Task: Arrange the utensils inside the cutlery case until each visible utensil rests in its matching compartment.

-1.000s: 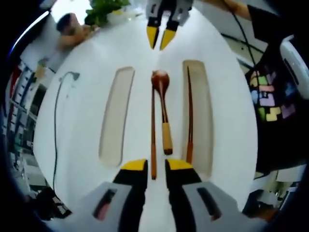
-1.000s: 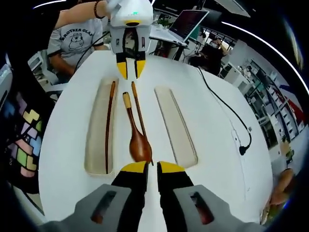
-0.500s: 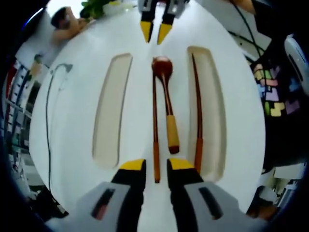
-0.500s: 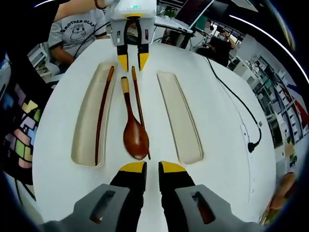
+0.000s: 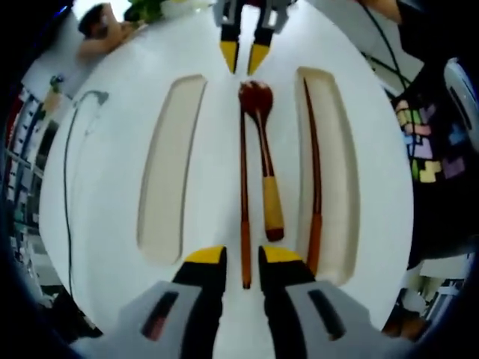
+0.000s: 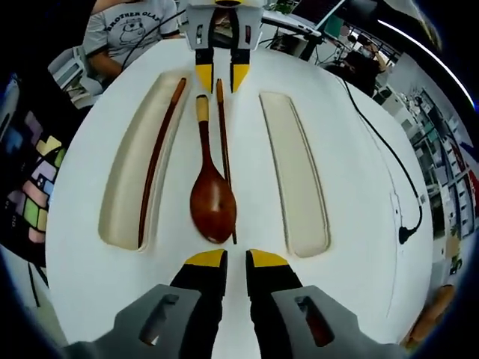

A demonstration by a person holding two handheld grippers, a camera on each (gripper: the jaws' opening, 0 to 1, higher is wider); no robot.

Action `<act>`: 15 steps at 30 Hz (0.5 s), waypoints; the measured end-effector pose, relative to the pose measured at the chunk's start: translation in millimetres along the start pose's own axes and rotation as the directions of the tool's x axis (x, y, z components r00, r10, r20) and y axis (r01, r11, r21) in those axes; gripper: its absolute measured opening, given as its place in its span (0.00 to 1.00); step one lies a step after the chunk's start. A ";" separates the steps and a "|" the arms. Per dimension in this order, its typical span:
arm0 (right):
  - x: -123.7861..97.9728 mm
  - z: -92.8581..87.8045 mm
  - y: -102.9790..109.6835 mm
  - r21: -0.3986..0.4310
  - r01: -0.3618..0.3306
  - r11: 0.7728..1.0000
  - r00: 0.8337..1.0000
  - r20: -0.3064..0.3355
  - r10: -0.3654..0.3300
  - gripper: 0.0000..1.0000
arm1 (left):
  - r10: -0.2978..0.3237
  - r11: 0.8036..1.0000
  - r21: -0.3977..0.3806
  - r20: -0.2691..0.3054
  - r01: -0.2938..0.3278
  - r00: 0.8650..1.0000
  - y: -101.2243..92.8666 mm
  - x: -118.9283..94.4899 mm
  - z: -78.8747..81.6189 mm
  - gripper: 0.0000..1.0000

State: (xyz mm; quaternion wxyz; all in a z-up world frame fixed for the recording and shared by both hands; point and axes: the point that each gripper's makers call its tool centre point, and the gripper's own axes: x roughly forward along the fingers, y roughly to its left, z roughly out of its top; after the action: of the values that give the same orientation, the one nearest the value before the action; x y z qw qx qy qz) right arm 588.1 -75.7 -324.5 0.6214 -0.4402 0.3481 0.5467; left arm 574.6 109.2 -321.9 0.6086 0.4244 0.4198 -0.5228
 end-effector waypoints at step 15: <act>8.0 7.4 0.6 -0.065 -0.065 0.996 0.997 -0.050 0.062 0.06 | -0.029 1.000 -0.013 -0.031 0.028 0.999 7.2 6.5 -1.7 0.17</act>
State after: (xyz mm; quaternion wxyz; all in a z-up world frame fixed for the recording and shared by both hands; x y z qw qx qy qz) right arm 588.5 -65.8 -329.2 0.5804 -0.4624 0.3584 0.5665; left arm 582.3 109.7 -328.0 0.5970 0.4228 0.4385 -0.5221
